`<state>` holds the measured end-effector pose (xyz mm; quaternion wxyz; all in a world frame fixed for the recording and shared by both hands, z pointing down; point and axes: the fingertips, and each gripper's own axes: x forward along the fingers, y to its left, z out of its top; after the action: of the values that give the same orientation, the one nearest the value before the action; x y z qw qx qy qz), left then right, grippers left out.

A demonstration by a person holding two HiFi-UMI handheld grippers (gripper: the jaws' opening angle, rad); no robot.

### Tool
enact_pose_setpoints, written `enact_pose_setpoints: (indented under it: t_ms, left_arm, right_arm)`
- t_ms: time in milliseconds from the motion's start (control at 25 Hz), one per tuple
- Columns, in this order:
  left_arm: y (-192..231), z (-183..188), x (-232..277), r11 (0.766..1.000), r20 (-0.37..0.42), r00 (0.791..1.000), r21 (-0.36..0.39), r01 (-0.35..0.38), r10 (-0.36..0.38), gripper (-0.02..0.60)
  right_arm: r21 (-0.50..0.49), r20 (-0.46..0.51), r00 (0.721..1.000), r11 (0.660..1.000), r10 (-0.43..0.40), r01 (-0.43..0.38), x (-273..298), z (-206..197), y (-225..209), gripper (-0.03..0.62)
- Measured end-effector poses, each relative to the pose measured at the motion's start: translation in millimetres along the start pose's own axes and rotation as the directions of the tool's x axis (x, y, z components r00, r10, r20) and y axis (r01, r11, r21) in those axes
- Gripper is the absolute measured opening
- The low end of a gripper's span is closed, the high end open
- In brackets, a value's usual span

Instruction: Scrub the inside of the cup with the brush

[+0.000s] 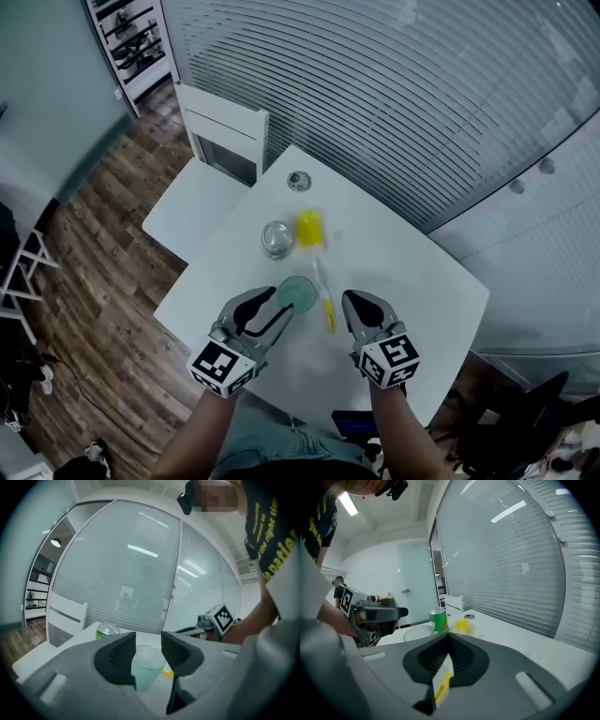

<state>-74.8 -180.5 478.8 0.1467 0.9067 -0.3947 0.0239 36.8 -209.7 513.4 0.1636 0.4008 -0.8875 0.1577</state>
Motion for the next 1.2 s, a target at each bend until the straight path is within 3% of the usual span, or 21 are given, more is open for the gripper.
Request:
enact_pose_setpoints:
  t_ms: [200,640,880,1200]
  left_arm:
    - [0,-15,5,1.0,-0.023,1.0,-0.004,0.019,-0.019,0.205]
    - [-9,-33,21,0.993,-0.065,0.995,0.084,0.085,-0.079,0.332]
    - [-8,-51,34,0.986,-0.117,0.99,0.133,0.099,-0.084,0.384]
    - [-1,-64,53,0.987,-0.127,0.989,0.129,0.098,-0.082,0.433]
  right_arm:
    - [-0.013,-0.033,0.999,1.0,0.014,-0.014,12,-13,1,0.009]
    - [-0.091,-0.138,0.99,0.995,0.016,-0.029,39,-47,6,0.125]
    - [-0.208,-0.214,0.977,0.977,-0.008,-0.038,56,-67,14,0.131]
    - [-0.33,-0.265,0.961,0.944,-0.076,-0.016,73,-78,9,0.169]
